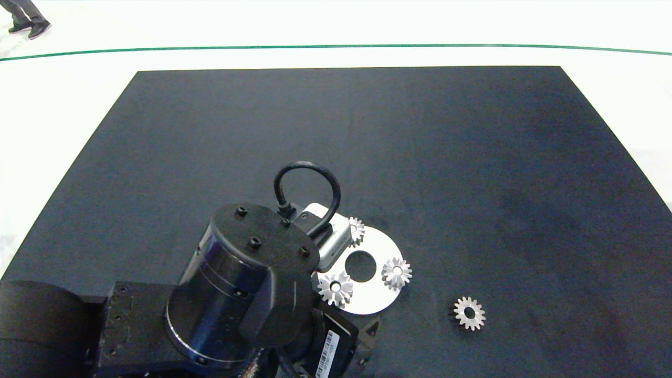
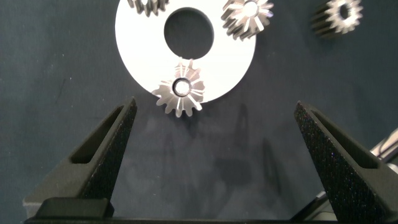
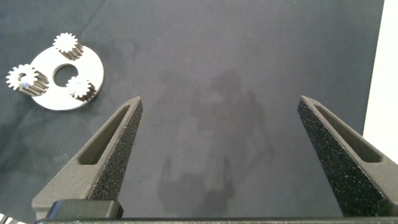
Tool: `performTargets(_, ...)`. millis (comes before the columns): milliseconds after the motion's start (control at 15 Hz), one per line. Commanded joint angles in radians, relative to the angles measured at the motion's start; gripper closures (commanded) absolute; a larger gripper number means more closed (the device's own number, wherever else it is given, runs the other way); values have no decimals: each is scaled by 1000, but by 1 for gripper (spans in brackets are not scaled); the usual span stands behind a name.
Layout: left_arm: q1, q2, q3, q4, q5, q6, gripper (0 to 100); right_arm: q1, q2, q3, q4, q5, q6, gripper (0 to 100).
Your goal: Remove an incorrectly installed larger gear and replace it with the correct smaller gear
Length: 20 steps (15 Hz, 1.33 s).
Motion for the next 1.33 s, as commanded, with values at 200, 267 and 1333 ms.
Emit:
performTargets(200,42,85,-13,-9,75,0,0,-8,-2,1,2,0,-2,0)
performTargets(267,39,102,-13,-17,136,0,0,-8,-2,1,2,0,-2,0)
performTargets(1333,26,198,-36,-93,135,-45,0,-6,-5,2,2,-1,-6,0)
